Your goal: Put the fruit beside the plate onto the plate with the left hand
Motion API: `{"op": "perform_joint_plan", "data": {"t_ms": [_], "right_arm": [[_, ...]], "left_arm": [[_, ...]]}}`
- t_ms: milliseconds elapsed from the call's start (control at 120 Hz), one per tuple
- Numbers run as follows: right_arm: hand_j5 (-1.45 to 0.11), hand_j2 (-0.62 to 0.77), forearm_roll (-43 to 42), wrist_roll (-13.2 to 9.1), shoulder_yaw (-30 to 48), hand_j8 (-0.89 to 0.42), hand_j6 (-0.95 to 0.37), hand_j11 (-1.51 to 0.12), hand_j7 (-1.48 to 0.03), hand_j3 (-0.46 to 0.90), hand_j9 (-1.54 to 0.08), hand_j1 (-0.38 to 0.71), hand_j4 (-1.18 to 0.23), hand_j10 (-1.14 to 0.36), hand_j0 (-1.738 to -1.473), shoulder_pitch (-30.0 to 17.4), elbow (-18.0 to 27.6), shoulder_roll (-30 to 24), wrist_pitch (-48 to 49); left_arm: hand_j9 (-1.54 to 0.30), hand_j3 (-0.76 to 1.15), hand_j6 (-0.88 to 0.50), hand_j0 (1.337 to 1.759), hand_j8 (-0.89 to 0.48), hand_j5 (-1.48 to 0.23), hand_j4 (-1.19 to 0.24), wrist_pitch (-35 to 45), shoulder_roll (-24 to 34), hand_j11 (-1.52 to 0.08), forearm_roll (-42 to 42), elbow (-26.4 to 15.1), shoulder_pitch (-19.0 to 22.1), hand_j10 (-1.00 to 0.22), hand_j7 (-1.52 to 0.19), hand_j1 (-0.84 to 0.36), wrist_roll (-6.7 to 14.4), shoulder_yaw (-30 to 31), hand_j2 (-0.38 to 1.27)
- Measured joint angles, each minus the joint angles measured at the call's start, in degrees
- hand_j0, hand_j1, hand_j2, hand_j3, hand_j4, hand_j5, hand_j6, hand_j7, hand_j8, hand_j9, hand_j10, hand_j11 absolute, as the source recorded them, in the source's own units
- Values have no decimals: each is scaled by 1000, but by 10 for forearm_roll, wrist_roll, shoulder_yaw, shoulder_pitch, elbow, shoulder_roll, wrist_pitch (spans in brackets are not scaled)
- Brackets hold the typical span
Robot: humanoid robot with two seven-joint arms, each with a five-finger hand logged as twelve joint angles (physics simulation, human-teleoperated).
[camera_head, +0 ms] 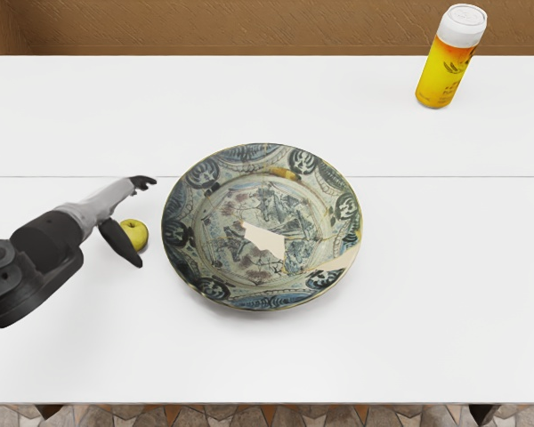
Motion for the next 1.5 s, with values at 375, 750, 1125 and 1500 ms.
{"op": "perform_joint_plan", "data": {"t_ms": [375, 750, 1125, 1500], "right_arm": [[0, 0, -1, 0, -1, 0, 0, 0, 0, 0, 0, -349, 0, 0, -1658, 2, 0, 0, 0], [0, 0, 0, 0, -1, 0, 0, 0, 0, 0, 0, -349, 0, 0, -1658, 2, 0, 0, 0], [0, 0, -1, 0, -1, 0, 0, 0, 0, 0, 0, -349, 0, 0, -1658, 2, 0, 0, 0], [0, 0, -1, 0, -1, 0, 0, 0, 0, 0, 0, -349, 0, 0, -1658, 3, 0, 0, 0]], "left_arm": [[-338, 0, -265, 1658, -265, -339, -264, 21, -9, -338, 10, 20, 10, -264, -338, 40, 0, 6, 56], [-381, 0, -298, 1658, -298, -382, -297, 27, -23, -381, 19, 30, 13, -297, -381, 0, 0, 10, 63], [-444, 0, -346, 1658, -346, -444, -345, 29, -13, -444, 19, 22, 15, -345, -444, -58, 0, 11, 72], [-492, 0, -382, 1658, -382, -493, -382, 29, -9, -492, 19, 22, 20, -382, -492, -102, 0, 11, 80]]}}
